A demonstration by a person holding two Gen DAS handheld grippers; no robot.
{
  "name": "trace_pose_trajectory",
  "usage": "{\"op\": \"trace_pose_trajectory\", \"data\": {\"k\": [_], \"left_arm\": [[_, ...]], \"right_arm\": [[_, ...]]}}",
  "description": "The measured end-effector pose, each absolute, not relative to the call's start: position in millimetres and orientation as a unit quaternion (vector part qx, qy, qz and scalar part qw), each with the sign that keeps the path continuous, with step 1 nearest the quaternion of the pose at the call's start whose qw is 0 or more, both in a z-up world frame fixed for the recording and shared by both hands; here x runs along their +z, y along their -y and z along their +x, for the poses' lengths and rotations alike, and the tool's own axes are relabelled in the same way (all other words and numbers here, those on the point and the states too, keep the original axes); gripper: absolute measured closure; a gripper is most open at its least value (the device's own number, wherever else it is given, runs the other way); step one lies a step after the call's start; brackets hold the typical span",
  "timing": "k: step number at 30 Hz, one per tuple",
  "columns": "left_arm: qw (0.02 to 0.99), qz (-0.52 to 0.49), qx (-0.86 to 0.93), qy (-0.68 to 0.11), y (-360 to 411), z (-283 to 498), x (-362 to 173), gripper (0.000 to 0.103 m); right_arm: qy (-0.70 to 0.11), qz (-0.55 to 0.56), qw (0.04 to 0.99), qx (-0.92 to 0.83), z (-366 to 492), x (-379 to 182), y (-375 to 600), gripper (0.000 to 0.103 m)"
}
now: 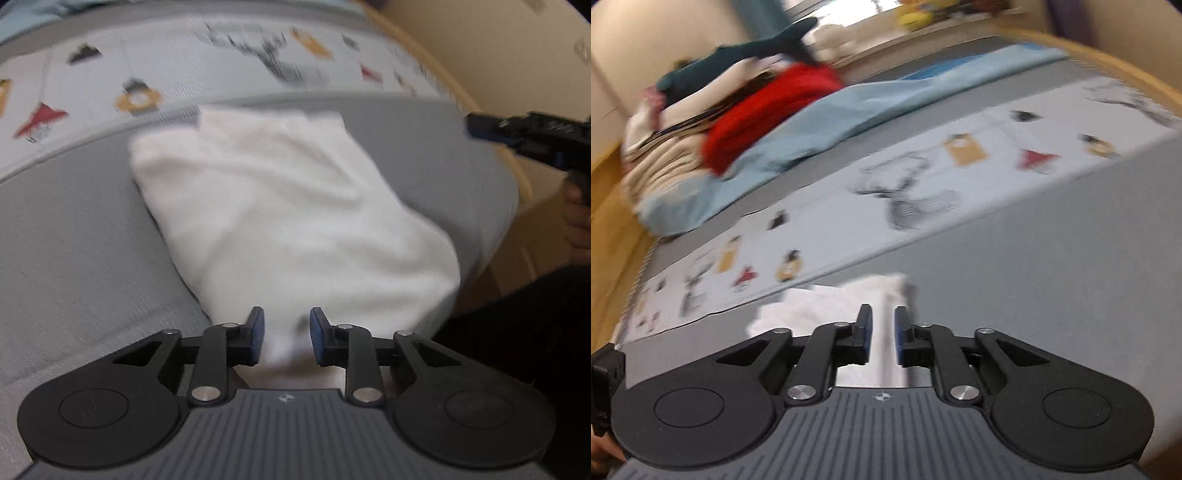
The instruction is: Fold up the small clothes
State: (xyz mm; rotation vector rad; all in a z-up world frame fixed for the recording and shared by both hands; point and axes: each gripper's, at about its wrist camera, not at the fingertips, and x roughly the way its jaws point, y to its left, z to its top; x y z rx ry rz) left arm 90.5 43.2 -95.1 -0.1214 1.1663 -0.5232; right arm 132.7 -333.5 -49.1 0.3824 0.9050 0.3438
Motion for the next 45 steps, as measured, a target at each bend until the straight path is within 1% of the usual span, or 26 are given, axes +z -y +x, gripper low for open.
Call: {"op": "trace_pose_trajectory", "data": {"k": [3, 6, 7, 9, 14, 16, 17, 18, 19, 21, 24, 26, 27, 30, 31, 34, 36, 38, 39, 41, 42, 45], "left_arm": [[0.81, -0.098, -0.225, -0.533, -63, 96, -89, 0.074], [0.816, -0.109, -0.208, -0.529, -74, 98, -90, 0.074], [0.817, -0.11, -0.204, -0.528, -78, 99, -91, 0.074], [0.82, -0.109, -0.198, -0.526, -82, 100, -91, 0.074], [0.827, -0.124, -0.184, -0.516, -86, 112, -87, 0.074], [0.83, -0.135, -0.176, -0.512, -89, 117, -86, 0.074], [0.832, -0.14, -0.171, -0.508, -90, 120, -85, 0.074], [0.835, -0.144, -0.167, -0.505, -91, 122, -84, 0.074], [0.837, -0.148, -0.163, -0.501, -91, 124, -83, 0.074], [0.841, -0.156, -0.155, -0.495, -89, 130, -82, 0.074], [0.845, -0.164, -0.152, -0.487, -83, 136, -80, 0.074], [0.847, -0.164, -0.149, -0.483, -77, 139, -80, 0.074], [0.848, -0.164, -0.149, -0.482, -74, 140, -80, 0.074], [0.847, -0.162, -0.148, -0.485, -66, 145, -84, 0.074], [0.846, -0.163, -0.149, -0.485, -64, 146, -85, 0.074], [0.842, -0.165, -0.161, -0.489, -59, 149, -89, 0.074], [0.836, -0.129, -0.144, -0.514, -55, 154, -101, 0.073], [0.818, -0.083, -0.098, -0.56, -55, 159, -122, 0.069], [0.813, -0.089, -0.083, -0.57, -60, 161, -126, 0.069], [0.815, -0.131, -0.077, -0.559, -70, 165, -121, 0.071], [0.825, -0.14, -0.072, -0.543, -73, 165, -114, 0.071], [0.84, -0.16, -0.073, -0.514, -77, 166, -104, 0.071]], "right_arm": [[-0.455, 0.176, 0.854, 0.179, 168, -74, 317, 0.081], [-0.482, 0.211, 0.831, 0.183, 182, -110, 310, 0.081], [-0.504, 0.221, 0.816, 0.176, 190, -123, 304, 0.081], [-0.524, 0.226, 0.804, 0.165, 194, -133, 297, 0.079], [-0.543, 0.183, 0.805, 0.152, 203, -147, 277, 0.079], [-0.54, 0.178, 0.809, 0.151, 203, -147, 275, 0.079], [-0.539, 0.177, 0.809, 0.154, 202, -147, 275, 0.082], [-0.536, 0.171, 0.811, 0.158, 201, -146, 273, 0.091], [-0.532, 0.166, 0.814, 0.164, 200, -146, 274, 0.097], [-0.516, 0.17, 0.823, 0.169, 197, -139, 276, 0.099], [-0.472, 0.209, 0.844, 0.146, 191, -119, 290, 0.099], [-0.457, 0.209, 0.856, 0.119, 188, -113, 298, 0.099], [-0.462, 0.204, 0.857, 0.106, 188, -116, 300, 0.099], [-0.511, 0.181, 0.838, 0.062, 192, -133, 302, 0.097], [-0.505, 0.169, 0.845, 0.046, 190, -131, 302, 0.094], [-0.446, 0.187, 0.871, 0.088, 183, -106, 308, 0.094], [-0.426, 0.188, 0.869, 0.165, 177, -95, 301, 0.094], [-0.465, 0.184, 0.832, 0.239, 177, -103, 288, 0.091], [-0.499, 0.166, 0.813, 0.25, 177, -113, 280, 0.091], [-0.571, 0.07, 0.79, 0.213, 175, -142, 265, 0.092], [-0.579, 0.054, 0.787, 0.206, 175, -149, 265, 0.092], [-0.569, 0.064, 0.795, 0.201, 181, -143, 269, 0.092]]}}
